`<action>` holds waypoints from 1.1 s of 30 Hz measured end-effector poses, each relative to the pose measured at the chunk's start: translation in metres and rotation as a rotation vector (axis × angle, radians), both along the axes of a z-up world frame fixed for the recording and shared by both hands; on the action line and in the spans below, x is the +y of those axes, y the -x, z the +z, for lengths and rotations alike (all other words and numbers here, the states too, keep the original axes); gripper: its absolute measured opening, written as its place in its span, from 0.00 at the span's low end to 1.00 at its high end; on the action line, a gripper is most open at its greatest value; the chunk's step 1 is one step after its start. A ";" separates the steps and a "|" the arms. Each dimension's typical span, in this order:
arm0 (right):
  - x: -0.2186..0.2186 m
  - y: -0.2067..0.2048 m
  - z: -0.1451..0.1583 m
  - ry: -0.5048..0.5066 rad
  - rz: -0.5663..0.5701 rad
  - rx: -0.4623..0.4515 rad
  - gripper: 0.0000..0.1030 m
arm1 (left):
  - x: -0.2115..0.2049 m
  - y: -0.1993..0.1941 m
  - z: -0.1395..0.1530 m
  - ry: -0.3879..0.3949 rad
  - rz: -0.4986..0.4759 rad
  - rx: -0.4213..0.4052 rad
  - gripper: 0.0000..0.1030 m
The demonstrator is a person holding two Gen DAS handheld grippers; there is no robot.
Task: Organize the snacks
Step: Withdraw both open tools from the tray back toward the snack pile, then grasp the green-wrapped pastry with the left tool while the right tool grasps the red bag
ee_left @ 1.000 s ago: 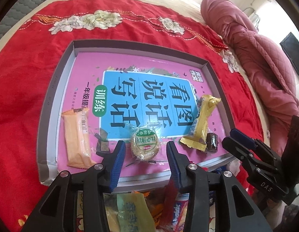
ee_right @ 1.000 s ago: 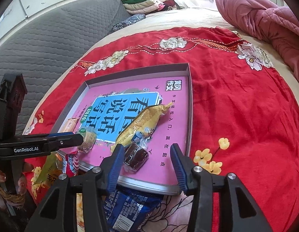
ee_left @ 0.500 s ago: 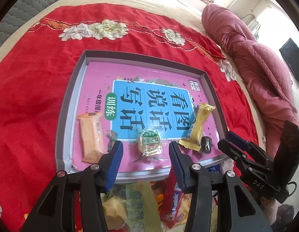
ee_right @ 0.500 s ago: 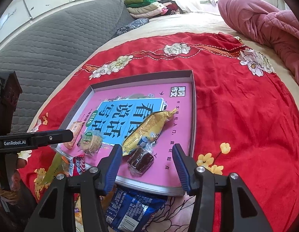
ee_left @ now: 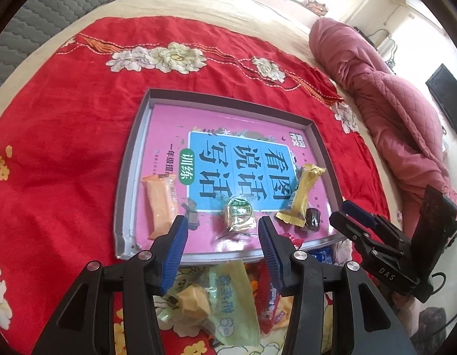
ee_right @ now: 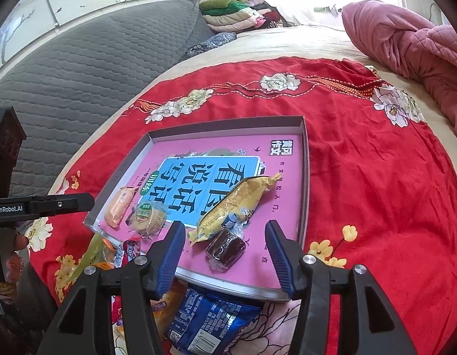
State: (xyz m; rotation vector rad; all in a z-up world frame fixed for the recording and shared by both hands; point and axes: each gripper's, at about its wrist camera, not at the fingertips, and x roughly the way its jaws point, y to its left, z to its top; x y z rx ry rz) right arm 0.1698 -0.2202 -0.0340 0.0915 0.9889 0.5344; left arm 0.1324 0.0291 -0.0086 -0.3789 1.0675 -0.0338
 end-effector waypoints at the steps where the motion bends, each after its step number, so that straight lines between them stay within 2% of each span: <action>1: 0.000 0.000 0.001 -0.001 0.001 -0.001 0.54 | 0.000 0.001 0.001 0.000 0.000 0.001 0.50; 10: 0.008 0.007 0.007 -0.016 0.046 -0.022 0.54 | 0.009 0.017 -0.001 -0.004 0.007 0.019 0.51; 13: 0.014 0.013 0.010 -0.026 0.076 -0.029 0.55 | 0.012 0.022 -0.004 -0.004 0.008 0.031 0.56; 21: 0.028 0.033 0.012 -0.037 0.143 -0.036 0.55 | 0.021 0.035 -0.013 -0.002 0.014 0.059 0.56; 33: 0.040 0.053 0.011 -0.046 0.196 -0.023 0.56 | 0.034 0.047 -0.033 0.090 0.028 0.103 0.56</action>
